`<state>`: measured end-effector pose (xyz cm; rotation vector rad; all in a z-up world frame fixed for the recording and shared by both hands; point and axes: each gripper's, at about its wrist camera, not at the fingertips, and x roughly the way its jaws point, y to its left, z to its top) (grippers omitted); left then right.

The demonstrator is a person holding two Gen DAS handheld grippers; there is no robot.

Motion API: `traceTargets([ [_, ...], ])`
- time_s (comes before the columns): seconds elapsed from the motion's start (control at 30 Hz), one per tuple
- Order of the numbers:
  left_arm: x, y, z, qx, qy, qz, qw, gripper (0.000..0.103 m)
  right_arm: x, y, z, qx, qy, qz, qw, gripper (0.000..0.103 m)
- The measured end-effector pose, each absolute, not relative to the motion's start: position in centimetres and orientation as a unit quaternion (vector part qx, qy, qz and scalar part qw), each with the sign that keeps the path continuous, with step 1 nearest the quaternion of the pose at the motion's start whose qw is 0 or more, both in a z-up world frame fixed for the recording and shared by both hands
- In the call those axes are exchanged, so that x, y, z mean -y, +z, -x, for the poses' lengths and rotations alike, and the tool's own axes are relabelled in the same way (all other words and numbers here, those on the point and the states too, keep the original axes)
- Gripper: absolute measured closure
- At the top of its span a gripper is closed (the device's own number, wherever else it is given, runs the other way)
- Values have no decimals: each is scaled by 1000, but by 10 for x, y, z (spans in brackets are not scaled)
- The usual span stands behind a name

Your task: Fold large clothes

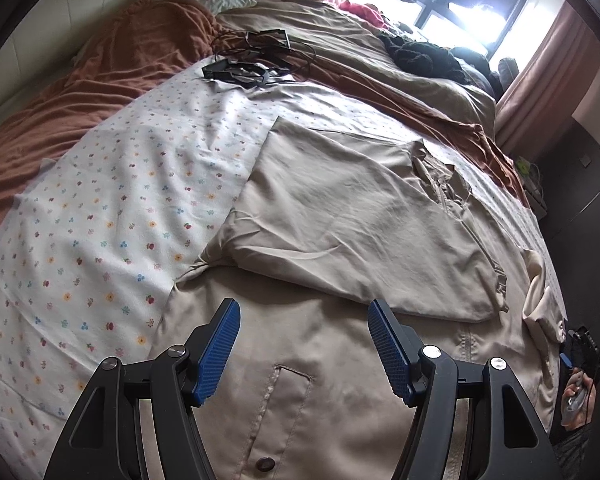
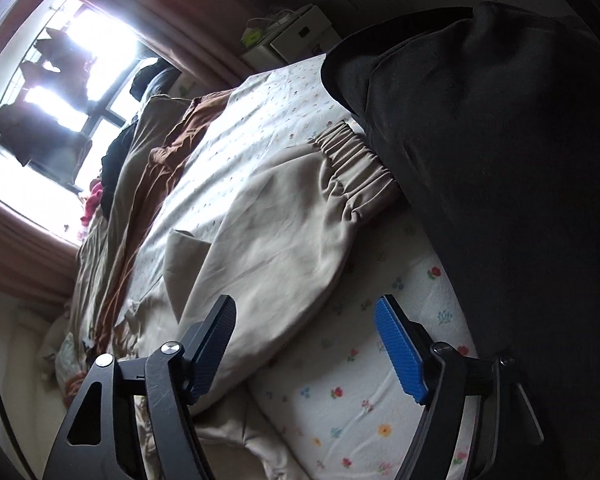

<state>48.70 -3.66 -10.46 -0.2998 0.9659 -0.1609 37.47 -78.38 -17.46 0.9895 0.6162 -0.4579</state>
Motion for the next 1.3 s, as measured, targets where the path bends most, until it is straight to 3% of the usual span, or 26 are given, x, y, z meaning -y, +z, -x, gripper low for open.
traceTargets([
  [0.27, 33, -136, -503, -480, -60, 155, 861, 35, 789, -191, -401, -318, -231, -438, 809, 37],
  [0.3, 33, -139, -504, -482, -61, 153, 860, 35, 789, -191, -403, -312, -236, -435, 811, 44],
  [0.33, 34, -141, -505, -484, -61, 150, 860, 35, 789, -190, -404, -307, -239, -432, 814, 75],
  [0.37, 34, -142, -505, -485, -62, 148, 860, 35, 789, -190, -405, -307, -235, -432, 814, 97],
  [0.53, 30, -145, -505, -484, -65, 147, 860, 35, 778, -160, -389, -231, -227, -447, 834, 99],
  [0.9, -5, -124, -492, -464, -81, 160, 868, 35, 668, -35, -387, -133, -112, -367, 914, 99],
  [1.07, -33, -123, -487, -460, -73, 188, 865, 35, 604, -2, -402, -125, -63, -333, 932, 99],
  [1.3, -68, -114, -480, -450, -62, 198, 869, 35, 535, -1, -437, -145, -13, -322, 935, 99],
])
